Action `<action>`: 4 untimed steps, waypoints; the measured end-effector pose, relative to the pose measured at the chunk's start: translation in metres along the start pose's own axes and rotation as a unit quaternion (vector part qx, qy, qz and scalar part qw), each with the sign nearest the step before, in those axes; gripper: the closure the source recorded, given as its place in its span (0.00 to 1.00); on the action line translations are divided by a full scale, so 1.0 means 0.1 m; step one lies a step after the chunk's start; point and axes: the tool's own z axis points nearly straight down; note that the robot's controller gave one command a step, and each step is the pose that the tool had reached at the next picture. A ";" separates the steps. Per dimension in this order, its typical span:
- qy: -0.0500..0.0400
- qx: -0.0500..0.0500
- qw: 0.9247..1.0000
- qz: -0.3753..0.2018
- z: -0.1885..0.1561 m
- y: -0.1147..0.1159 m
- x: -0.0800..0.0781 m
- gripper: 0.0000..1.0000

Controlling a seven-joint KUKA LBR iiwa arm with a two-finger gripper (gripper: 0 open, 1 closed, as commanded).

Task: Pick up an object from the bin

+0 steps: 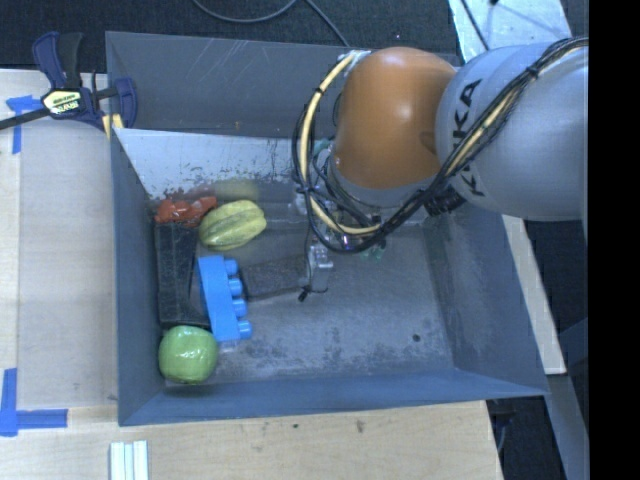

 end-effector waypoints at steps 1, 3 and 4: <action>-0.004 0.000 1.000 0.001 -0.05 -0.01 -0.02 0.00; -0.003 -0.001 1.000 0.022 1.23 -0.14 -0.09 0.00; -0.006 -0.001 1.000 0.028 1.19 -0.09 -0.10 0.00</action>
Offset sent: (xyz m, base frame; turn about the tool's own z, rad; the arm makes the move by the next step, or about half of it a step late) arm 0.0166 -0.0150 -0.1194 0.0238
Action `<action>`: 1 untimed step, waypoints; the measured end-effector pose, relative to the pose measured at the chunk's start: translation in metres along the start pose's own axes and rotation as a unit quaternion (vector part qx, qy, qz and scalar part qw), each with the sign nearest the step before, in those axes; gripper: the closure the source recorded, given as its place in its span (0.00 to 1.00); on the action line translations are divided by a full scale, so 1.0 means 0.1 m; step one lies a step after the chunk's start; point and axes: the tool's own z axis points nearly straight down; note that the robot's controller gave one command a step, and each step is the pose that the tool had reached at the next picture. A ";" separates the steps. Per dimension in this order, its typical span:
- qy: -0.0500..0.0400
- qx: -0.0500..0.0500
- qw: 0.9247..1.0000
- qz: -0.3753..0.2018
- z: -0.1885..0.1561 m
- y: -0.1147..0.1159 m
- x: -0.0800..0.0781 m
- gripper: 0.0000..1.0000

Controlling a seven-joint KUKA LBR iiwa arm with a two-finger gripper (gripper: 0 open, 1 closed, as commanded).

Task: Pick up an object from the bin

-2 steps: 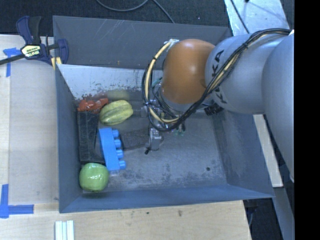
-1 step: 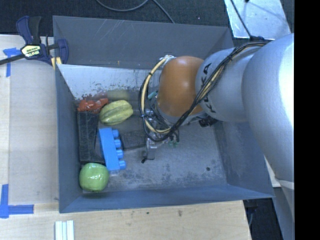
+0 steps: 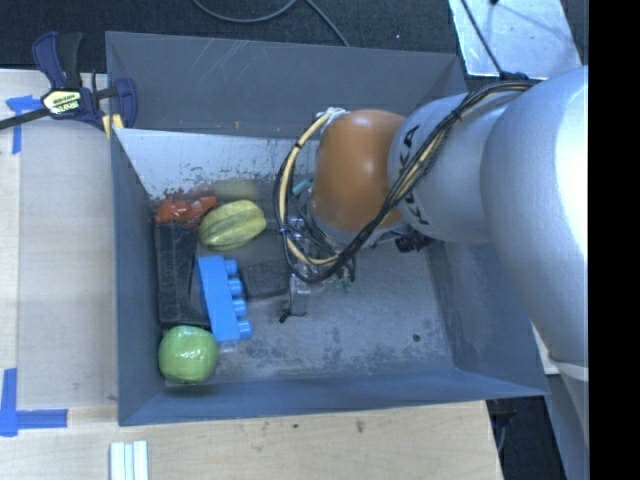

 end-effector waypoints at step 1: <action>0.001 0.000 1.000 -0.005 0.02 -0.04 0.00 0.00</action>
Offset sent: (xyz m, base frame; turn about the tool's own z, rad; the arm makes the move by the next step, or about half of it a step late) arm 0.0000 0.0000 0.0000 0.0000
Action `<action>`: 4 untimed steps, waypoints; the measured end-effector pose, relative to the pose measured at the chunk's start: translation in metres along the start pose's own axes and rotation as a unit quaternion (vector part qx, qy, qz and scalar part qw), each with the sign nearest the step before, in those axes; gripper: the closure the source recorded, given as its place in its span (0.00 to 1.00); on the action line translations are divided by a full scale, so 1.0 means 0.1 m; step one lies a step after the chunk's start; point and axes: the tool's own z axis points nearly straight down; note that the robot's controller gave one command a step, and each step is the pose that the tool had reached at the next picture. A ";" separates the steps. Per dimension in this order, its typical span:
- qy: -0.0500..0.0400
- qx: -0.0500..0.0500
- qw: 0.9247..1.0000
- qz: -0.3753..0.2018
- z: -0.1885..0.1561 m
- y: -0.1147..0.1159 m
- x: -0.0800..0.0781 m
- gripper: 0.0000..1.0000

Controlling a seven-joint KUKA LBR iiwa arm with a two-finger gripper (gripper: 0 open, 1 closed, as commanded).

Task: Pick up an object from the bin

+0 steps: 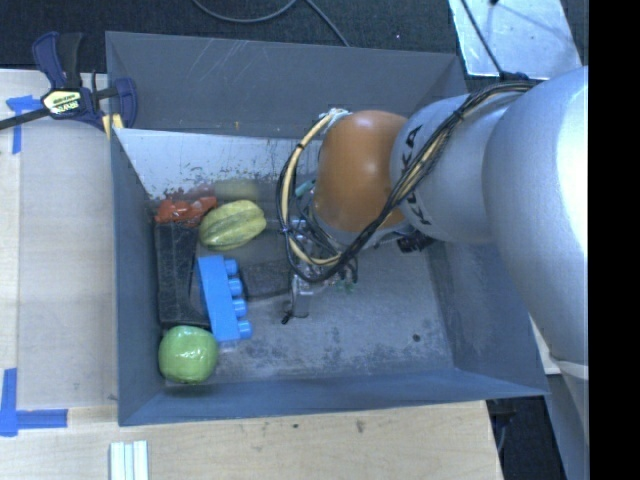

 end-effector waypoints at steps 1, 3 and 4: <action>-0.002 0.000 1.000 0.005 -0.02 0.02 -0.01 1.00; -0.001 0.001 1.000 0.005 -0.06 0.02 0.00 1.00; 0.001 0.001 1.000 0.005 -0.23 0.02 0.01 1.00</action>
Offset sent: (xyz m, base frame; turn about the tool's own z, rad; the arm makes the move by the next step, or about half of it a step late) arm 0.0000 0.0000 0.0000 0.0000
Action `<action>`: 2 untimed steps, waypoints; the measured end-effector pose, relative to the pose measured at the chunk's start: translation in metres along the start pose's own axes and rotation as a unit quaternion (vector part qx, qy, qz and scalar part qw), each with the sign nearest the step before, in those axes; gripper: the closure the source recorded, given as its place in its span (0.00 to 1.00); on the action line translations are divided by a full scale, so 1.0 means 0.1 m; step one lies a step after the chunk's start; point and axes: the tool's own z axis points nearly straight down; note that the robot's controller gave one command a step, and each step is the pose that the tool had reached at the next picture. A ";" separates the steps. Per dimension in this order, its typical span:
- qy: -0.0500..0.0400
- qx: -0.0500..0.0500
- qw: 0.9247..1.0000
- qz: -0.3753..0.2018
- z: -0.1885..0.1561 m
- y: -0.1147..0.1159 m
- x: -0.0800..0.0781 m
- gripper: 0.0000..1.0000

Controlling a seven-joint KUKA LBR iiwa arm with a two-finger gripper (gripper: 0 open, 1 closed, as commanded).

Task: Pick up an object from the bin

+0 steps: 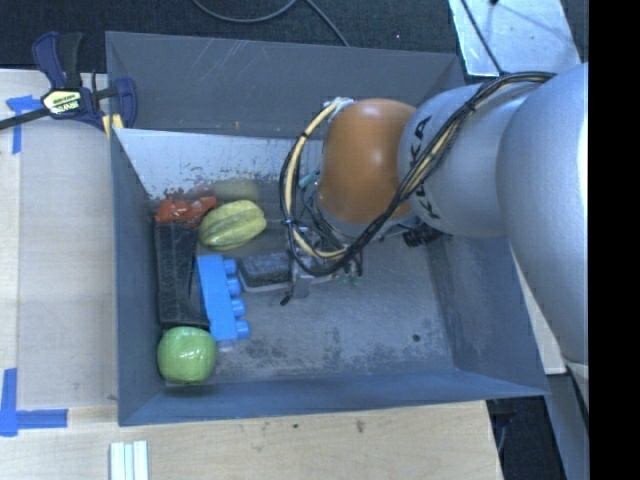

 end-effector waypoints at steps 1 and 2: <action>-0.004 -0.001 1.000 0.000 -0.19 0.01 -0.02 1.00; -0.006 -0.001 1.000 0.000 -0.27 0.01 -0.03 1.00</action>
Offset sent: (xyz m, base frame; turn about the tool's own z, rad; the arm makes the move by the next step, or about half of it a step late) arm 0.0000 -0.0002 0.0031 0.0000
